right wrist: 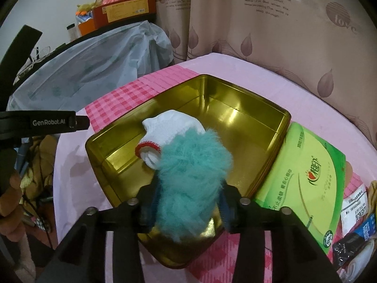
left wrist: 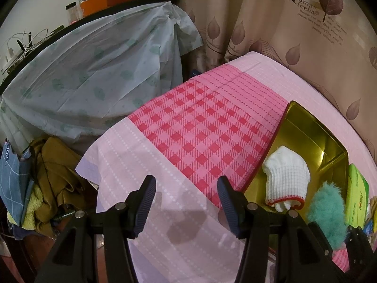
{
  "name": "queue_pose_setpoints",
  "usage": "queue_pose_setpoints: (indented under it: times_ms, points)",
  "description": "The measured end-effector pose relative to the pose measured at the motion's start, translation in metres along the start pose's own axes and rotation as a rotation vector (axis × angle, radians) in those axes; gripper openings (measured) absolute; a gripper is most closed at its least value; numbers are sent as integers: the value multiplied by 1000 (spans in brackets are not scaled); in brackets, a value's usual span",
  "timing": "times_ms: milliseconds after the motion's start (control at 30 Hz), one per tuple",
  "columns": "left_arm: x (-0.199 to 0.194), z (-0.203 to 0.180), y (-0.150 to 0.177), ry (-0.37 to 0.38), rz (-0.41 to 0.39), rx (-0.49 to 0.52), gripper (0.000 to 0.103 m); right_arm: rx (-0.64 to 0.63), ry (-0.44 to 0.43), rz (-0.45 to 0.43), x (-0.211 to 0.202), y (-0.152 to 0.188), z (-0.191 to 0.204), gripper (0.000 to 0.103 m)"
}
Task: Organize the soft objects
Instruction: 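Carry the teal pom-pom with the right gripper and lower it into the tin, then open the right gripper to release the pom-pom beside the glove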
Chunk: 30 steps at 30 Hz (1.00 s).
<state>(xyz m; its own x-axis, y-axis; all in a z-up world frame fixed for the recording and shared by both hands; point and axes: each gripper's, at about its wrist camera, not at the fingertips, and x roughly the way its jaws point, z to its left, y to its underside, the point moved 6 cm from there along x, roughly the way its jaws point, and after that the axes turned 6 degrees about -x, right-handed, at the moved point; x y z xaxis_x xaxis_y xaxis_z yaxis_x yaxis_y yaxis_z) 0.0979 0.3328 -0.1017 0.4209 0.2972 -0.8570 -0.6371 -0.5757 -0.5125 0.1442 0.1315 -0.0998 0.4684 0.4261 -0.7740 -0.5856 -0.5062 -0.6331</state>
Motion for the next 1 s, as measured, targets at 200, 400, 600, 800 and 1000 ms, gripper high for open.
queue_pose_setpoints:
  times_ms: [200,400,600,800,1000]
  points:
    - [-1,-3,0,0,-13,15,56,5,1,-33,-10,-2,-2,53]
    - [-5,-10,0,5,-34,51,56,9,3,-68,-28,-2,-4,56]
    - [-11,-19,2,8,-65,99,56,37,38,-101,-56,9,-24,56]
    - [-12,-23,3,12,-65,113,56,120,108,-130,-89,28,-70,56]
    - [-14,-27,4,20,-74,131,56,211,226,-136,-124,60,-132,56]
